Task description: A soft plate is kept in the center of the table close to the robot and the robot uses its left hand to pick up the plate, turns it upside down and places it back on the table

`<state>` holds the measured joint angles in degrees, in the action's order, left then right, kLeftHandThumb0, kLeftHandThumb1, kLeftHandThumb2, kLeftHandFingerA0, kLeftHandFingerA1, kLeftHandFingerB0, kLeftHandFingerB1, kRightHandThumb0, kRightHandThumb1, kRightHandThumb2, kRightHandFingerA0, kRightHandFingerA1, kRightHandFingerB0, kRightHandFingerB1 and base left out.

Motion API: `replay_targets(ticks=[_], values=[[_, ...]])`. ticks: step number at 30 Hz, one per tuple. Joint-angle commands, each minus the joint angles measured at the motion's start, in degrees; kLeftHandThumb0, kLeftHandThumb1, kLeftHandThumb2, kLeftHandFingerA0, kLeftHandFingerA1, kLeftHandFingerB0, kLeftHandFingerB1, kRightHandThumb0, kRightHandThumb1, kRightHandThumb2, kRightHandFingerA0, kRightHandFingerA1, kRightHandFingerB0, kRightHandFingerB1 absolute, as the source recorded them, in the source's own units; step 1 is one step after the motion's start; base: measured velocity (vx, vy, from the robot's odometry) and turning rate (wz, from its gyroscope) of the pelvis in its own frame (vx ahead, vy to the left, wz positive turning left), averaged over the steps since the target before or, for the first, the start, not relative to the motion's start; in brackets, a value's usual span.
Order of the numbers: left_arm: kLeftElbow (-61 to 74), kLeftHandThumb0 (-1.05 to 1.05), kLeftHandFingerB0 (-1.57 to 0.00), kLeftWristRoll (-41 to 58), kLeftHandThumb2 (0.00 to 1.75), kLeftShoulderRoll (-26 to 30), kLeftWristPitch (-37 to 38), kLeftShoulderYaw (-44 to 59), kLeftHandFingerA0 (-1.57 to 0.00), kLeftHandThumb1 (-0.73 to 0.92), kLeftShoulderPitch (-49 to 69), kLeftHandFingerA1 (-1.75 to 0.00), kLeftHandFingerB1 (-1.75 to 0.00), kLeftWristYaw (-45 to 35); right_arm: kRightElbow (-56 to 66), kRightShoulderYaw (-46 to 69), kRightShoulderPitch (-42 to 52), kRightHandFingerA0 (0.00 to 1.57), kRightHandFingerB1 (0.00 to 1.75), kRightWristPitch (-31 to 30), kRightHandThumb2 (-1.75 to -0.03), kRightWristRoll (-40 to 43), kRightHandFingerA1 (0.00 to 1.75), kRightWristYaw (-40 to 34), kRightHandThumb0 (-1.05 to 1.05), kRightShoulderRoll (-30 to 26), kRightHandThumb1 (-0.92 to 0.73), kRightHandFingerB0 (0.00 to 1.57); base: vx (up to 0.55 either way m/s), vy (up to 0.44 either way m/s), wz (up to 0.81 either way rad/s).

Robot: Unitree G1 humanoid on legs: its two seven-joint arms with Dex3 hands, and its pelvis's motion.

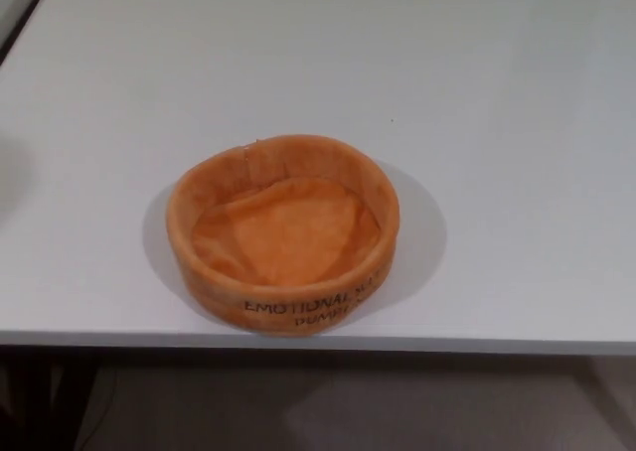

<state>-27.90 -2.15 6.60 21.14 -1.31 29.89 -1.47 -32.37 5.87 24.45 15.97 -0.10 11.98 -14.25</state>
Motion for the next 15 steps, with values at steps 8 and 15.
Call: replay_targets(ticks=[8, 15], values=[[9.19, -0.84, -0.22, 5.88, 0.76, 0.05, 27.92, 1.48, -0.28, 0.78, 7.52, -0.46, -0.35, -4.55, 8.82, 4.85, 6.18, 0.56, 0.31, 21.53, -0.67, 10.31, 0.49, 13.04, -0.66, -4.21, -0.88, 0.35, 0.0, 0.0, 0.0], [8.13, -0.82, -0.24, 4.39, 0.67, 0.29, 30.38, 1.65, -0.29, 0.9, 7.14, -0.42, -0.32, -3.85, 8.45, 5.48, 5.96, 0.56, 0.31, 21.47, -0.67, 11.56, 0.48, 14.56, -0.66, -3.77, -0.88, 0.35, 0.0, 0.0, 0.0]])
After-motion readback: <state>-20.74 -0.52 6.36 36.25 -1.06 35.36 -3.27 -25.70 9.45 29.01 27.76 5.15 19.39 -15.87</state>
